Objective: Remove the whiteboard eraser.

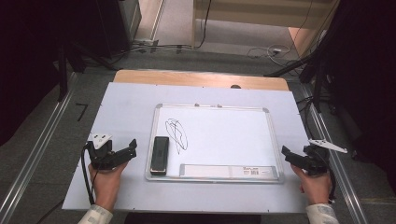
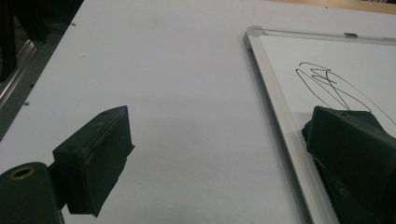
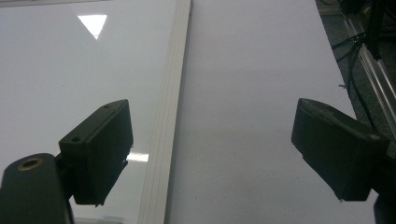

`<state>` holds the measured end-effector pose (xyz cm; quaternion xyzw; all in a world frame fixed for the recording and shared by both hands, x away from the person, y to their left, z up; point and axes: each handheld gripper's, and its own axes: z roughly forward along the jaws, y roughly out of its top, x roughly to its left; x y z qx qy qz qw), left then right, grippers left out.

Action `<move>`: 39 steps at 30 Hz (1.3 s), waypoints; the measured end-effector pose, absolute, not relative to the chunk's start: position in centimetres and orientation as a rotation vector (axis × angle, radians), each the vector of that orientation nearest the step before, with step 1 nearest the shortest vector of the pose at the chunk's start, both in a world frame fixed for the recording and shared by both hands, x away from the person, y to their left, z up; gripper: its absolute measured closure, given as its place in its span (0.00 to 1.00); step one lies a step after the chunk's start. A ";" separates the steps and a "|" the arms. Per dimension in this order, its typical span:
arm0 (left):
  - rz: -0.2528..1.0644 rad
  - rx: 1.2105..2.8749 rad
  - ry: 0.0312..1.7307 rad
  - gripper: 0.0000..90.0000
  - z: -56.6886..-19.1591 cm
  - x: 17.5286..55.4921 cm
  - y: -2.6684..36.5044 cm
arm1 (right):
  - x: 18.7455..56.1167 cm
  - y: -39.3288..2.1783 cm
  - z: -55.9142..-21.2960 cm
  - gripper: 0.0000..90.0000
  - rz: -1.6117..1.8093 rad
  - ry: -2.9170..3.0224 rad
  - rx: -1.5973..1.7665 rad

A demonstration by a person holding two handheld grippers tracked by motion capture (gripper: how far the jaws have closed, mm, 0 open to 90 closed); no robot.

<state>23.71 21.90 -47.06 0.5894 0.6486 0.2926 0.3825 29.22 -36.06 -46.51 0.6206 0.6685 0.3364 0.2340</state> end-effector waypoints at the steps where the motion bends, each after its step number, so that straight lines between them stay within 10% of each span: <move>1: 0.746 1.504 1.652 0.08 -47.0 23.7 21.8 | 29.2 -36.1 -46.5 0.13 0.923 1.835 1.701; 39: 0.659 1.690 1.530 0.16 -47.5 25.3 13.3 | 29.2 -36.2 -46.5 0.13 0.928 1.836 1.702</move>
